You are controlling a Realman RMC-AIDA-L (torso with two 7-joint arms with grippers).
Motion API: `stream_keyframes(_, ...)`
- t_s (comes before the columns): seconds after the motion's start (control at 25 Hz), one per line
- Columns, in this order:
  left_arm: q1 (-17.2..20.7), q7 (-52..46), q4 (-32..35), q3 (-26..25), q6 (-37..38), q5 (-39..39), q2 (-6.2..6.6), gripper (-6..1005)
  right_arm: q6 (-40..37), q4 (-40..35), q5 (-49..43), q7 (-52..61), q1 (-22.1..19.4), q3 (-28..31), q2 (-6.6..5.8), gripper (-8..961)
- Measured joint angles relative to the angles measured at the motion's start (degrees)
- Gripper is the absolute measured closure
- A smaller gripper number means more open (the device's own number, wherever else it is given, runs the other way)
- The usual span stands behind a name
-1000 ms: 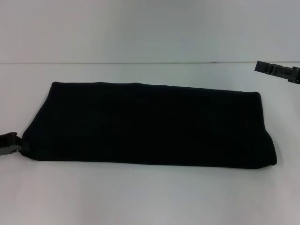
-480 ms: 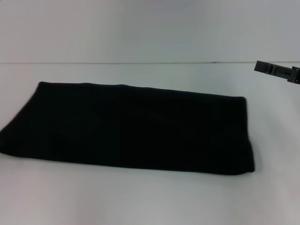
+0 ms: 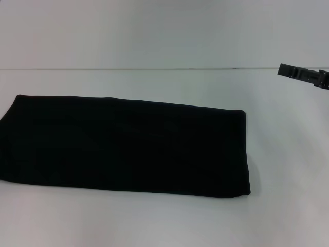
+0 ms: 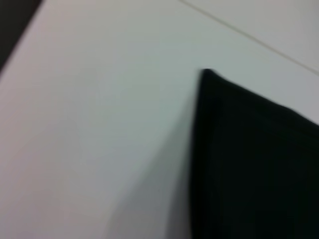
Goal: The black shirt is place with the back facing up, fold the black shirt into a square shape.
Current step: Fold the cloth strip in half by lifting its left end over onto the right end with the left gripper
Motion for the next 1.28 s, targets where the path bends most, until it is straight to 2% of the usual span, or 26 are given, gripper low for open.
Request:
stream_keyframes(0.24, -5.4, 0.2, -0.7, 1.0, 9.8, -6.6, 0.59, 999, 0.3, -0.5, 0.1, -1.0, -0.6, 0.0, -0.12, 96)
stream_keyframes(0.36, -10.1, 0.2, -3.3, 3.7, 12.8, -11.6, -0.12, 999, 1.5, -0.5, 0.1, -1.0, -1.2, 0.8, -0.53, 98)
stream_keyframes(0.48, -16.8, 0.4, -9.6, 7.3, 13.2, -16.9, -1.92, 999, 1.9, -0.5, 0.1, -1.0, -2.0, 1.7, -1.18, 100)
stream_keyframes(0.56, -20.9, 1.2, -13.0, 9.4, 12.2, -18.6, -4.31, 999, 1.5, -0.5, 0.1, -1.0, -2.6, 2.0, -1.79, 102)
stream_keyframes(0.64, -23.2, 2.1, -14.4, 10.8, 11.2, -19.0, -7.2, 999, 0.7, -0.5, 0.3, -1.0, -3.2, 2.2, -2.47, 103)
stream_keyframes(0.76, -24.0, 3.1, -15.0, 12.6, 9.3, -19.3, -12.64, 1000, -0.4, -0.6, 1.1, -1.0, -4.2, 2.3, -3.39, 106)
stream_keyframes(0.84, -23.5, 5.5, -18.2, 13.2, 7.5, -21.8, -14.32, 1000, -0.9, -0.6, 1.5, -1.0, -4.5, 2.3, -3.73, 107)
stream_keyframes(0.96, -23.1, 13.9, -30.5, 13.3, 2.3, -28.6, -14.27, 1000, -1.0, -0.6, 1.8, -1.0, -4.9, 2.2, -4.06, 109)
stream_keyframes(1.04, -23.1, 18.4, -36.0, 13.3, -1.2, -30.3, -14.37, 1000, -0.9, -0.5, 1.8, -1.1, -4.8, 1.9, -4.2, 111)
stream_keyframes(1.28, -23.4, 27.0, -42.8, 12.6, -3.7, -32.6, -14.76, 1000, -1.1, -0.1, 1.3, -0.8, -4.4, -0.6, -4.12, 115)
